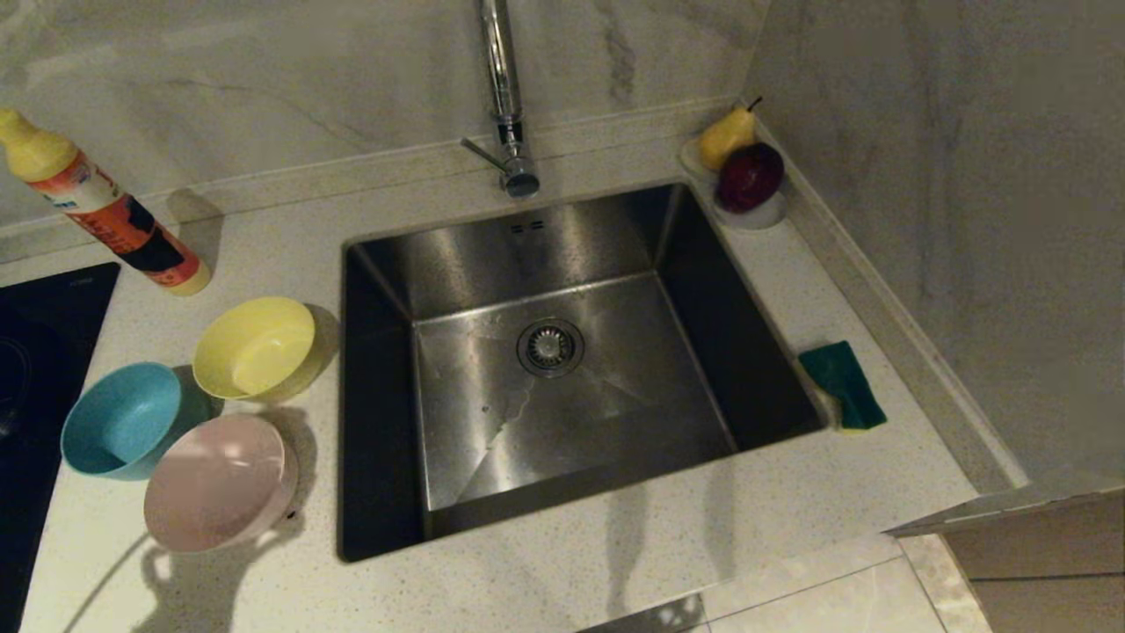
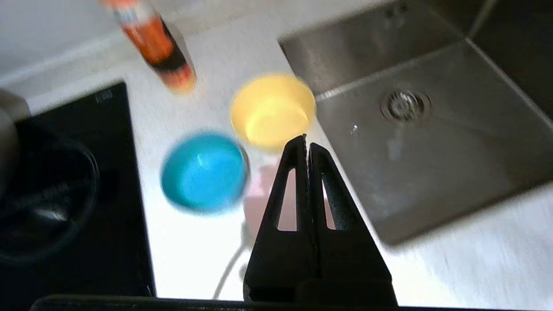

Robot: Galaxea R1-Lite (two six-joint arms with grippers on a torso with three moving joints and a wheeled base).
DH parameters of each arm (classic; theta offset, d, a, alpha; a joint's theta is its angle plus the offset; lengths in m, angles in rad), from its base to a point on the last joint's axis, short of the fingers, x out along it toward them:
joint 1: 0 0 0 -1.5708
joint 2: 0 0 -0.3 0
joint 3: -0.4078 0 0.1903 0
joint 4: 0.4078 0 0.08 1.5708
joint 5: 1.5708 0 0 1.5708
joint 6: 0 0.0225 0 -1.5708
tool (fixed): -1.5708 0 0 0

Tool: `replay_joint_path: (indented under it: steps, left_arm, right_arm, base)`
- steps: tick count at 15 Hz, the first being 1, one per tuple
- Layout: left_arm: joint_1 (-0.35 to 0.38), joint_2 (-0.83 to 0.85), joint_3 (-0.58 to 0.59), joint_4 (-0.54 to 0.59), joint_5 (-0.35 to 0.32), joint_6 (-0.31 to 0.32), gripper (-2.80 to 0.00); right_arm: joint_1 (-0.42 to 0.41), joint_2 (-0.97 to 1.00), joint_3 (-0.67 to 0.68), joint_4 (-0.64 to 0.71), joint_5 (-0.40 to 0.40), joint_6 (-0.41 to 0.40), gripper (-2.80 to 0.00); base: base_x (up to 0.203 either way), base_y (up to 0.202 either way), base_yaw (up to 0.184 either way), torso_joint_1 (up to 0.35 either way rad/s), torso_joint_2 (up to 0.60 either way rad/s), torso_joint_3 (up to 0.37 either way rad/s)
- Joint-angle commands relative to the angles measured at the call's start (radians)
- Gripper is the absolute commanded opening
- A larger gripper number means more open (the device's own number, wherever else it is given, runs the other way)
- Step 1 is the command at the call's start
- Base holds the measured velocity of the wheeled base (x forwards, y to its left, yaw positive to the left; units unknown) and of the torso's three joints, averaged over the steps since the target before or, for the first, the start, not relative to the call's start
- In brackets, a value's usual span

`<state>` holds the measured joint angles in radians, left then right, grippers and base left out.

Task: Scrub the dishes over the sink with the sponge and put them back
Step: Turn on the faucet

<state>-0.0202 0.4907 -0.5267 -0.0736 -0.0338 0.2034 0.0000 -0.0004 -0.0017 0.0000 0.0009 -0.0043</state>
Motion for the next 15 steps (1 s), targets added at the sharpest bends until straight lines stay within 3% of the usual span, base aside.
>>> replay_joint_path:
  steps: [1, 6, 8, 10, 13, 15]
  left_arm:
    - [-0.003, -0.230, 0.166, -0.003, -0.003, -0.003, -2.80]
    - [0.000, -0.484, 0.471, -0.018, 0.000, -0.052, -2.80]
    - [0.000, -0.492, 0.556, -0.066, 0.003, -0.149, -2.80]
    - [0.000, -0.492, 0.560, -0.046, 0.028, -0.234, -2.80]
    - [0.000, -0.492, 0.563, -0.053, 0.037, -0.237, -2.80]
    - [0.001, -0.493, 0.566, -0.065, 0.054, -0.185, -2.80]
  right_arm:
    - [0.000, 0.000, 0.000, 0.000, 0.001, 0.000, -2.80]
    - [0.000, 0.000, 0.000, 0.000, 0.001, 0.000, -2.80]
    - [0.000, 0.000, 0.000, -0.001, 0.001, 0.000, -2.80]
    - [0.000, -0.001, 0.000, 0.000, 0.001, 0.000, -2.80]
    - [0.000, -0.001, 0.000, -0.002, 0.001, 0.000, -2.80]
    - [0.000, 0.000, 0.000, -0.002, 0.001, 0.000, -2.80]
  base:
    - [0.000, 0.000, 0.000, 0.000, 0.00, 0.000]
    - [0.000, 0.000, 0.000, 0.000, 0.00, 0.000]
    - [0.000, 0.000, 0.000, 0.000, 0.00, 0.000]
    - [0.000, 0.000, 0.000, 0.000, 0.00, 0.000]
    - [0.000, 0.000, 0.000, 0.000, 0.00, 0.000]
    - [0.000, 0.000, 0.000, 0.000, 0.00, 0.000]
